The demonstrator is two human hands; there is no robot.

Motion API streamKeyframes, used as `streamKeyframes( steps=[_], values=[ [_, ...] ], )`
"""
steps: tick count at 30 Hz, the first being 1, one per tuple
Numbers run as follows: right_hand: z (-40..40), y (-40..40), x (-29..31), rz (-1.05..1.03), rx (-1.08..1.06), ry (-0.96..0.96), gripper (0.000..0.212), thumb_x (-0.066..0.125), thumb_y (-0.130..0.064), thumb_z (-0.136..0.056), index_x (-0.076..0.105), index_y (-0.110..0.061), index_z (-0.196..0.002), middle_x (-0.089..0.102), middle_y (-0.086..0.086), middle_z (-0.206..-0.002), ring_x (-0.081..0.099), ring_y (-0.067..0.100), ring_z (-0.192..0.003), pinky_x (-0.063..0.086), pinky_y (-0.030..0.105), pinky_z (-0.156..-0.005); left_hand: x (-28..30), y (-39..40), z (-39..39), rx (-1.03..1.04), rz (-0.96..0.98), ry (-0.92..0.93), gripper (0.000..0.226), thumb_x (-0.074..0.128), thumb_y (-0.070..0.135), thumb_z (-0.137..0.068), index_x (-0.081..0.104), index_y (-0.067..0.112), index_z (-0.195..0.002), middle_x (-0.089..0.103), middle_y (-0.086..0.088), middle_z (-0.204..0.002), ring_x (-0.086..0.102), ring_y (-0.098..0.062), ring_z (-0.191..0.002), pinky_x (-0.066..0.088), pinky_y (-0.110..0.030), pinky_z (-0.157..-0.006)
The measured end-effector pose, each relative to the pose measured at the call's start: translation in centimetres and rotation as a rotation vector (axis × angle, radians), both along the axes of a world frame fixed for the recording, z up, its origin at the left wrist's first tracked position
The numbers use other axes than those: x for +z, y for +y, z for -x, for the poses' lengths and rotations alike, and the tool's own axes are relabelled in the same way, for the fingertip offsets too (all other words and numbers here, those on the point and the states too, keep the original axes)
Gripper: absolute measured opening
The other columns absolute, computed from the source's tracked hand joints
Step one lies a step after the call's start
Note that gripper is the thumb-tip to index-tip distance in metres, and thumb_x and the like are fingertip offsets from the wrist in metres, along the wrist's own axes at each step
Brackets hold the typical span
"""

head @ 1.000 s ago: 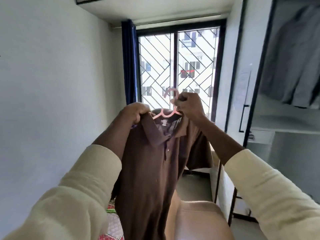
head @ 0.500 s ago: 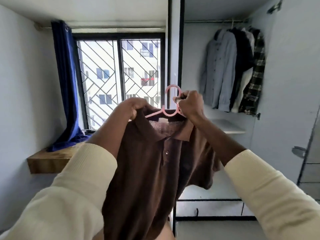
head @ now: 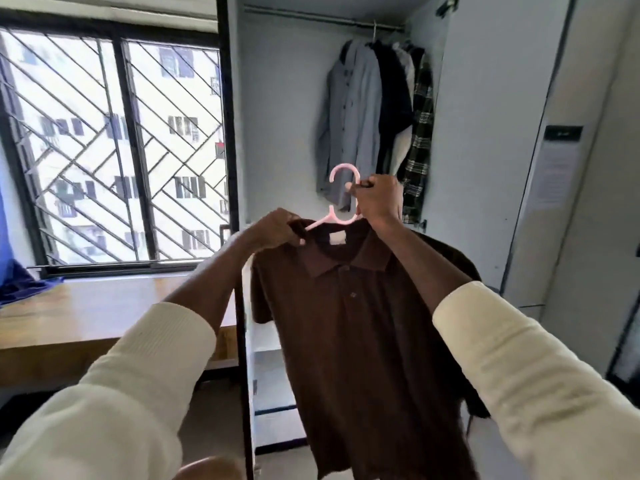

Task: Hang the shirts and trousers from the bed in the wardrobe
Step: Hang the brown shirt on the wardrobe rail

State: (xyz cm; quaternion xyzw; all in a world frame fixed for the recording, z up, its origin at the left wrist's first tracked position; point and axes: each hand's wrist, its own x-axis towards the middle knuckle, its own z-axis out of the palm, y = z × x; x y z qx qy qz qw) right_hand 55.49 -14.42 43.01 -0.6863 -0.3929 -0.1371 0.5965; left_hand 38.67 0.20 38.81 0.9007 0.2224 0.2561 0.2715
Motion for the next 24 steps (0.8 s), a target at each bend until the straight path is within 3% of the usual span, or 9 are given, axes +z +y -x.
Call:
streamKeyframes(
  steps=[2, 4, 7, 9, 11, 14, 18, 24],
  values=[
    [-3.8, 0.7, -0.1, -0.034, 0.018, -0.008, 0.043, 0.077, -0.035, -0.071, 0.054, -0.004, -0.054, 0.054, 0.015, -0.052, 0.047, 0.016, -0.048, 0.042, 0.038, -0.048, -0.9, 1.0, -4.2, 0.044, -0.035, -0.159, 0.018, 0.079, 0.012, -0.069, 0.063, 0.02, -0.068, 0.06, -0.001, -0.068, 0.052, -0.015, -0.069, 0.038, -0.029, -0.067],
    [-7.8, 1.2, -0.1, 0.0, 0.062, -0.06, 0.044, 0.075, -0.045, -0.072, 0.062, -0.003, -0.071, 0.057, 0.013, -0.06, 0.047, 0.013, -0.055, 0.044, 0.036, -0.053, -1.3, 1.9, -8.2, 0.125, -0.166, -0.298, 0.019, 0.077, 0.012, -0.076, 0.06, 0.019, -0.071, 0.059, 0.002, -0.071, 0.052, -0.016, -0.073, 0.033, -0.028, -0.064],
    [-14.0, 1.8, -0.9, 0.238, 0.165, -0.158, 0.041, 0.077, -0.047, -0.078, 0.063, -0.016, -0.1, 0.061, 0.002, -0.086, 0.055, 0.012, -0.076, 0.045, 0.031, -0.071, -1.2, 4.6, -13.4, 0.189, -0.24, -0.419, 0.01, 0.07, 0.009, -0.084, 0.066, 0.009, -0.093, 0.062, 0.001, -0.086, 0.053, -0.015, -0.081, 0.033, -0.025, -0.069],
    [-18.5, 2.7, -1.7, 0.464, 0.135, -0.245, 0.041, 0.074, -0.038, -0.085, 0.061, -0.014, -0.115, 0.066, 0.006, -0.106, 0.061, 0.019, -0.096, 0.044, 0.031, -0.081, -0.7, 7.4, -16.7, 0.218, -0.267, -0.471, 0.011, 0.066, 0.008, -0.087, 0.063, 0.005, -0.097, 0.064, -0.004, -0.088, 0.056, -0.021, -0.082, 0.037, -0.029, -0.07],
    [-22.5, 4.2, -1.9, 0.551, 0.067, -0.324, 0.03, 0.065, -0.026, -0.093, 0.063, -0.006, -0.115, 0.067, 0.015, -0.113, 0.061, 0.029, -0.105, 0.038, 0.027, -0.077, 0.0, 10.3, -19.5, 0.224, -0.313, -0.472, 0.012, 0.064, 0.008, -0.088, 0.059, 0.003, -0.098, 0.066, -0.011, -0.09, 0.059, -0.03, -0.084, 0.043, -0.036, -0.071],
    [-27.0, 7.1, -0.7, 0.537, -0.003, -0.381, 0.025, 0.055, -0.024, -0.1, 0.066, -0.002, -0.105, 0.068, 0.019, -0.105, 0.062, 0.033, -0.099, 0.033, 0.029, -0.071, 1.8, 14.6, -23.6, 0.22, -0.4, -0.474, 0.015, 0.062, 0.013, -0.091, 0.058, 0.004, -0.102, 0.066, -0.015, -0.096, 0.061, -0.035, -0.09, 0.046, -0.041, -0.077],
    [-30.9, 11.6, 1.0, 0.451, -0.047, -0.442, 0.025, 0.052, -0.032, -0.1, 0.065, -0.012, -0.094, 0.063, 0.008, -0.088, 0.059, 0.027, -0.087, 0.04, 0.034, -0.072, 3.7, 19.7, -27.8, 0.317, -0.558, -0.449, 0.022, 0.053, 0.021, -0.097, 0.054, 0.004, -0.112, 0.065, -0.017, -0.107, 0.06, -0.038, -0.098, 0.046, -0.046, -0.084],
    [-37.2, 19.8, 4.2, 0.397, 0.004, -0.48, 0.024, 0.05, -0.031, -0.101, 0.062, -0.011, -0.098, 0.067, 0.012, -0.097, 0.061, 0.03, -0.093, 0.046, 0.038, -0.079, 8.0, 27.8, -32.4, 0.341, -0.551, -0.529, 0.02, 0.056, 0.019, -0.097, 0.054, 0.004, -0.109, 0.065, -0.017, -0.104, 0.06, -0.038, -0.095, 0.044, -0.041, -0.078]
  ],
)
